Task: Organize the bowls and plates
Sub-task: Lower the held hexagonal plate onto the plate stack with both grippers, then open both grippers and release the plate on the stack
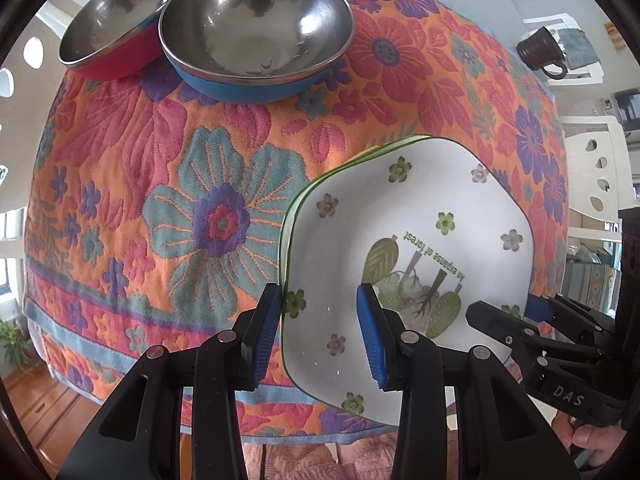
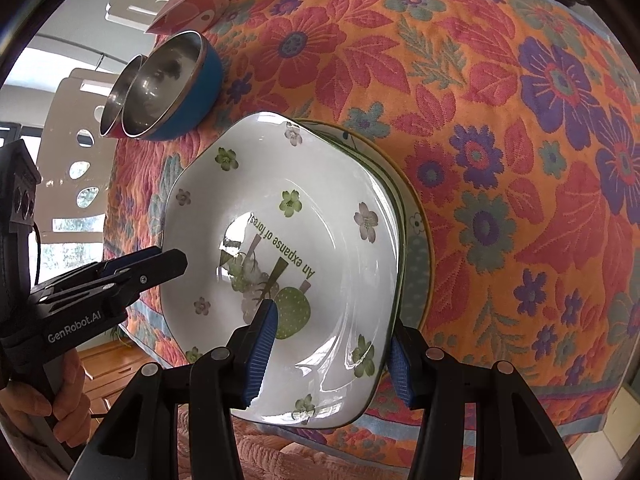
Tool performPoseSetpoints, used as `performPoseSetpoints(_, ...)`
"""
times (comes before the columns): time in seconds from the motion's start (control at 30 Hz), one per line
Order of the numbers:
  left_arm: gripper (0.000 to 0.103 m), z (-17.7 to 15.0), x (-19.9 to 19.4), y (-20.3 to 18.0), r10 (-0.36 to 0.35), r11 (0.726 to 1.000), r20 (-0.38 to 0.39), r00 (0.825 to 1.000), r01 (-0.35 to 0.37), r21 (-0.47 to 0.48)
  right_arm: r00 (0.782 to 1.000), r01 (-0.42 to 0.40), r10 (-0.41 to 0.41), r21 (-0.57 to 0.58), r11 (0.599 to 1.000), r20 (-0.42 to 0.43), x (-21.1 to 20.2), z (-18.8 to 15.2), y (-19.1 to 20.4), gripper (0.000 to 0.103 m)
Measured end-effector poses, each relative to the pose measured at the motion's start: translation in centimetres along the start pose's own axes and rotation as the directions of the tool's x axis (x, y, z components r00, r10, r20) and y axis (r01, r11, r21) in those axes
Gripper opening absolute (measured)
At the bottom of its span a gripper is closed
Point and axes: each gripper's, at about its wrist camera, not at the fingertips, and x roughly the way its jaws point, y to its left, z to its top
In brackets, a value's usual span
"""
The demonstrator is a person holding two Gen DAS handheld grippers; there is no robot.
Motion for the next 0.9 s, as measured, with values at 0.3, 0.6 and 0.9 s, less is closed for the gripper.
performPoseSetpoints(0.3, 0.036, -1.4, -0.2, 0.1, -0.001, 0.999, -0.001, 1.000, 0.001, 0.044, 0.999, 0.008, -0.011, 0.064, 0.998, 0.043, -0.9, -0.6, -0.5, 0.050)
performPoseSetpoints(0.6, 0.037, -2.0, -1.3, 2.9, -0.003, 1.000, 0.017, 1.000, 0.002, 0.024, 0.992, 0.014, -0.025, 0.097, 0.995, 0.121, -2.8, -1.2, 0.2, 0.051)
performPoseSetpoints(0.9, 0.037, -2.5, -3.1, 7.7, 0.016, 0.999, 0.045, 0.999, -0.014, -0.046, 0.984, 0.001, -0.019, 0.099, 0.995, 0.179, -4.8, -0.6, 2.9, 0.051)
